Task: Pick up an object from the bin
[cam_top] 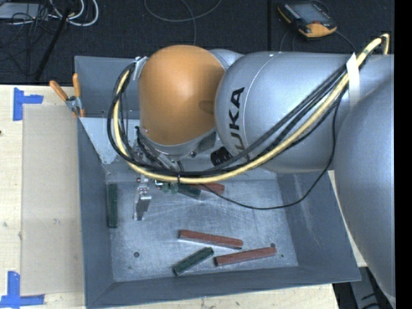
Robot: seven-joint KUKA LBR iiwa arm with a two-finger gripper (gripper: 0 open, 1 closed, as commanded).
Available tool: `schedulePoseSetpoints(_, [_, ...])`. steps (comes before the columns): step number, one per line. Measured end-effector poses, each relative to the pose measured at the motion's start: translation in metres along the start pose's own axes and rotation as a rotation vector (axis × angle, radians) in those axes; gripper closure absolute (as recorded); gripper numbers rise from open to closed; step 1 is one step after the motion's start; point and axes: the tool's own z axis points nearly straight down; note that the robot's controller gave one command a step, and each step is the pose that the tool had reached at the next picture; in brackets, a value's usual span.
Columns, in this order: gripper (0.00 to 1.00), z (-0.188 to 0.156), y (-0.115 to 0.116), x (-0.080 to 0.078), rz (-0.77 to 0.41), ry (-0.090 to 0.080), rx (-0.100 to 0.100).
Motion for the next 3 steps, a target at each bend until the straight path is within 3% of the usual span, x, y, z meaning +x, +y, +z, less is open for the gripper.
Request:
schedulePoseSetpoints(1, [1.00,-0.005,-0.002,-0.002,0.006,-0.007,-0.001])
schedulePoseSetpoints(2, [1.00,-0.005,-0.002,-0.002,0.007,-0.007,-0.001])
schedulePoseSetpoints(3, [1.00,0.044,-0.002,-0.020,0.004,-0.013,-0.003])
